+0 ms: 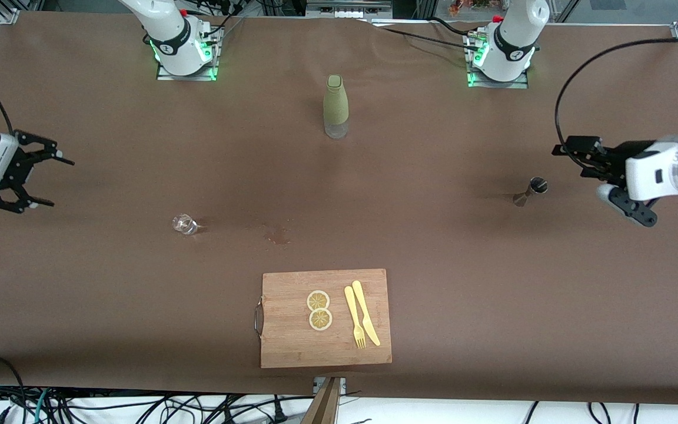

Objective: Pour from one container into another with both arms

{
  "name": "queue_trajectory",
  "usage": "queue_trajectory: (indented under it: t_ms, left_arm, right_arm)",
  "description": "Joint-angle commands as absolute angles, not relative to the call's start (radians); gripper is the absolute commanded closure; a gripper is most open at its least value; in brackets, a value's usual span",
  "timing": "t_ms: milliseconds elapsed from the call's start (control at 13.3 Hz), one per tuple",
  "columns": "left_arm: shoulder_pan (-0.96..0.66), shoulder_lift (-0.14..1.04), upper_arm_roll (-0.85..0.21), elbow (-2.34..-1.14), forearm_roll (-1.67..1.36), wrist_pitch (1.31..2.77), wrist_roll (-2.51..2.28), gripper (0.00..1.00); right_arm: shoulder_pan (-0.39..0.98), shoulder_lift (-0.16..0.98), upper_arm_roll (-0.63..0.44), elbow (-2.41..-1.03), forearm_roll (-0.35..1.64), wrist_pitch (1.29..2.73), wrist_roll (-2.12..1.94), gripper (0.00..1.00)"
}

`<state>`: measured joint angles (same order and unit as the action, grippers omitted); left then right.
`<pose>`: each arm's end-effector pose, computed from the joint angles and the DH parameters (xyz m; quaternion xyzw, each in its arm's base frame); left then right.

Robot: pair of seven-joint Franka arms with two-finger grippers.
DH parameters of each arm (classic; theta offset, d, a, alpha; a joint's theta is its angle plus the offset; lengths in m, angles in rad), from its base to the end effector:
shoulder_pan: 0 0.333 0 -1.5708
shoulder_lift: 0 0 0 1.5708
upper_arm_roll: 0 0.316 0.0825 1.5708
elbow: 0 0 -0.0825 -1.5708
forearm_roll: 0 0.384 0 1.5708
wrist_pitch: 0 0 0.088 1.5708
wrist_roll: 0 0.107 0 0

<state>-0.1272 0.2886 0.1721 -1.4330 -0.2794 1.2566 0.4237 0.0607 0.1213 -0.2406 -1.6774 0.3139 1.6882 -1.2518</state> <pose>0.5930 -0.0216 0.5066 0.9481 -0.1914 -0.1941 0.1640 0.5858 -0.0699 0.5199 -0.8634 -0.4820 -0.0520 0.1399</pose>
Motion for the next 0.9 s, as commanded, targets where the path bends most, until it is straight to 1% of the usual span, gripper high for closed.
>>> queue_trajectory:
  t_ms: [0,150,225,301,451,601,751,827]
  left_arm:
    - [-0.143,0.23,0.109,-1.386,-0.12,1.255,0.379,0.0]
    - [-0.143,0.21,0.101,-1.362,-0.109,1.258,0.382,0.0]
    - [-0.143,0.209,0.107,-1.35,-0.109,1.278,0.382,0.0]
    - [-0.14,0.209,0.112,-1.323,-0.101,1.304,0.379,0.0]
    - [-0.137,0.207,0.114,-1.276,-0.057,1.313,0.376,0.0]
    - [-0.138,0.196,0.109,-1.267,-0.023,1.31,0.31,0.0]
    - [-0.138,0.187,0.103,-1.266,-0.037,1.304,0.139,0.0]
    - [-0.138,0.184,0.086,-1.266,-0.037,1.304,0.091,0.0]
  right_arm:
    - [0.069,-0.012,-0.177,-1.769,0.194,1.721,-0.961,0.02]
    - [0.087,-0.073,-0.135,-1.798,0.105,1.707,-0.748,0.02]
    - [0.103,-0.099,-0.115,-1.802,0.065,1.678,-0.633,0.01]
    - [0.124,-0.121,-0.107,-1.801,0.045,1.624,-0.518,0.01]
    - [0.172,-0.149,-0.106,-1.801,0.015,1.583,-0.367,0.01]
    - [0.172,-0.15,-0.106,-1.801,0.005,1.58,-0.368,0.01]
    - [0.172,-0.149,-0.11,-1.801,-0.002,1.583,-0.388,0.01]
    - [0.17,-0.15,-0.11,-1.801,-0.002,1.586,-0.379,0.01]
